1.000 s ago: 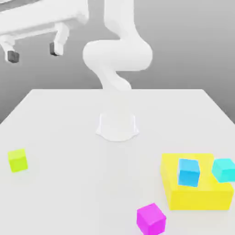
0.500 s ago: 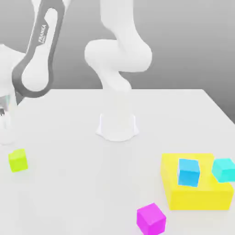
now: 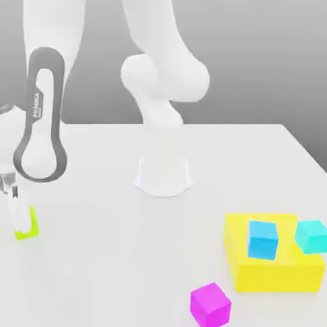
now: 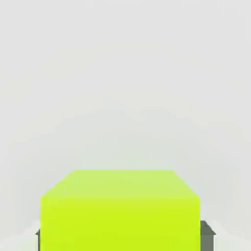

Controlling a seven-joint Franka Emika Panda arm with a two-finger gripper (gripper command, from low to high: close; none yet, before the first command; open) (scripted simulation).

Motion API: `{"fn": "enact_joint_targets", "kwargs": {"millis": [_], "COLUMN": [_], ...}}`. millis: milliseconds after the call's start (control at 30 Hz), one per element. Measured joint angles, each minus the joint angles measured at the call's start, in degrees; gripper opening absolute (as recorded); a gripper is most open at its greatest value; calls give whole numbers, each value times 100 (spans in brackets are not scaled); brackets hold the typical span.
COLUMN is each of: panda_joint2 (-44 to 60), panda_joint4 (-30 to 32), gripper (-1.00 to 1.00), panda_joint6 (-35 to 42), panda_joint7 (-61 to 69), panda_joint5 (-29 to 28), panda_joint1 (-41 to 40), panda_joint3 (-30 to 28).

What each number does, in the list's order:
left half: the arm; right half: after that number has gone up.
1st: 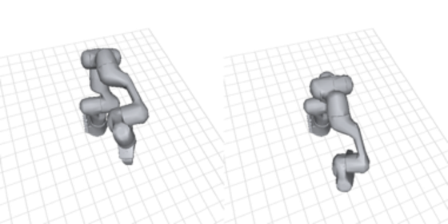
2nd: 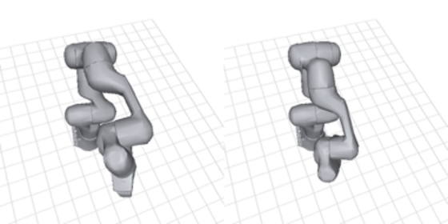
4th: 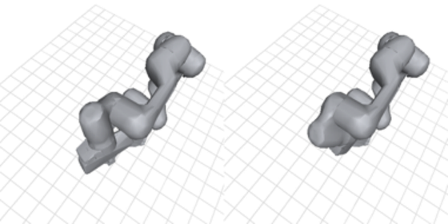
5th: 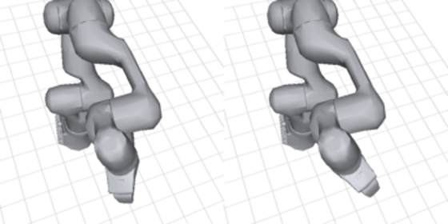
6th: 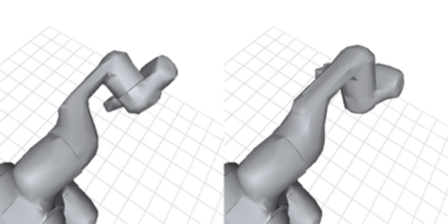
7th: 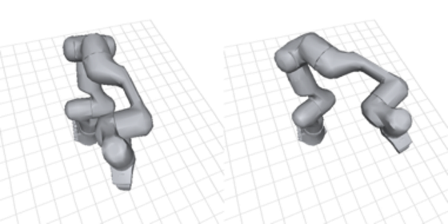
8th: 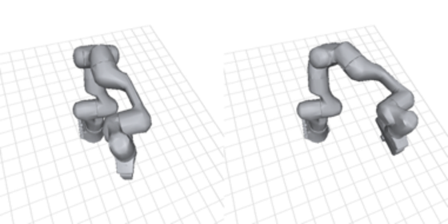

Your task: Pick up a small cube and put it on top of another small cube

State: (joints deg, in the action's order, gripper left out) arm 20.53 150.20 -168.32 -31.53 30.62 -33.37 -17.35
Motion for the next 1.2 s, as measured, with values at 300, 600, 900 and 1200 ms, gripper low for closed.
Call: {"fn": "enact_joint_targets", "kwargs": {"millis": [300, 600, 900, 1200], "panda_joint2": [-874, -1341, -1413, -783], "panda_joint4": [237, 23, -518, -870], "gripper": [-100, -100, -100, -100], "panda_joint6": [562, 1215, 1764, 1415], "panda_joint7": [-963, -964, -236, 169], "panda_joint5": [-1285, -2195, -2710, -3103], "panda_joint1": [796, 1805, 3262, 4253], "panda_joint3": [-1074, -426, 1061, 1832]}}
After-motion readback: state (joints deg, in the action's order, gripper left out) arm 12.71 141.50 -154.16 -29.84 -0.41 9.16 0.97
